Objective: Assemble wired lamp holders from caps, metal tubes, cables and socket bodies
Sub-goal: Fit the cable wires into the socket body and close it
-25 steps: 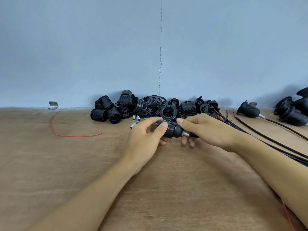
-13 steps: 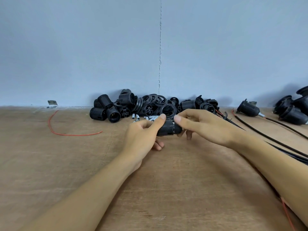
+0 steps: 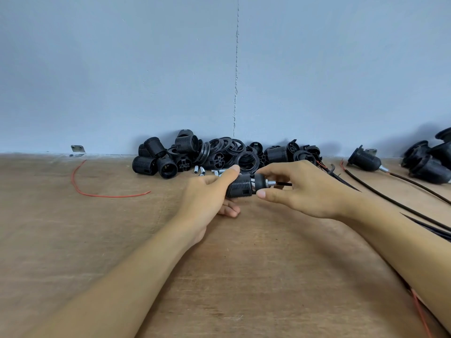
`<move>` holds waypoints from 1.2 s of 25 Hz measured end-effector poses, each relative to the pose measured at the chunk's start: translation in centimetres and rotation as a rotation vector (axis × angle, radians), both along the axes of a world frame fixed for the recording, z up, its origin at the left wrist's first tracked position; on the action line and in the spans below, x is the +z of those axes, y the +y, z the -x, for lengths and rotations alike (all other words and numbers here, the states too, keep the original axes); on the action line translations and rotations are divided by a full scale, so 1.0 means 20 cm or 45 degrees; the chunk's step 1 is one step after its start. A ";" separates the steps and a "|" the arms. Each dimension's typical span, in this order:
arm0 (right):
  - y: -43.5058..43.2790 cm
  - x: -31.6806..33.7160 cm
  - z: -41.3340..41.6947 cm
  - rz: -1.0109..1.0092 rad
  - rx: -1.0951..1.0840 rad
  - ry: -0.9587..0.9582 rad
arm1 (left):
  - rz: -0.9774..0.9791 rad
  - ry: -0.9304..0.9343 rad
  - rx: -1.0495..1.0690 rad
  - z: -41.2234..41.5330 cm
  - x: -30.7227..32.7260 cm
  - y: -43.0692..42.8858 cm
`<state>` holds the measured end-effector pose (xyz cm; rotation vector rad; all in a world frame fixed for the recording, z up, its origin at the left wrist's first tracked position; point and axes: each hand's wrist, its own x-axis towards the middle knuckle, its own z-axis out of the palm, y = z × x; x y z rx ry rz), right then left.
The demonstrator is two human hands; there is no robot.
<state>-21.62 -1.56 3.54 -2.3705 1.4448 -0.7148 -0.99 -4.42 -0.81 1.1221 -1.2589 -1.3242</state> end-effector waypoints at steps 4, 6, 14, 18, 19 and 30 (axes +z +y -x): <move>0.00 0.01 0.01 0.001 0.023 0.111 | 0.046 -0.003 -0.018 0.01 -0.02 0.00; 0.00 0.01 0.00 0.065 0.015 0.203 | 0.057 0.002 -0.009 0.00 -0.02 0.00; 0.00 -0.01 0.00 0.309 -0.014 0.339 | 0.045 0.047 0.025 0.00 -0.02 -0.01; -0.01 0.00 0.01 0.138 0.044 0.220 | 0.054 0.053 0.003 0.00 -0.02 -0.01; -0.01 0.00 0.01 0.118 0.056 0.220 | 0.057 0.050 0.000 0.00 -0.03 -0.01; -0.02 -0.07 0.00 0.118 -0.096 0.103 | 0.052 0.059 -0.010 0.01 -0.01 0.01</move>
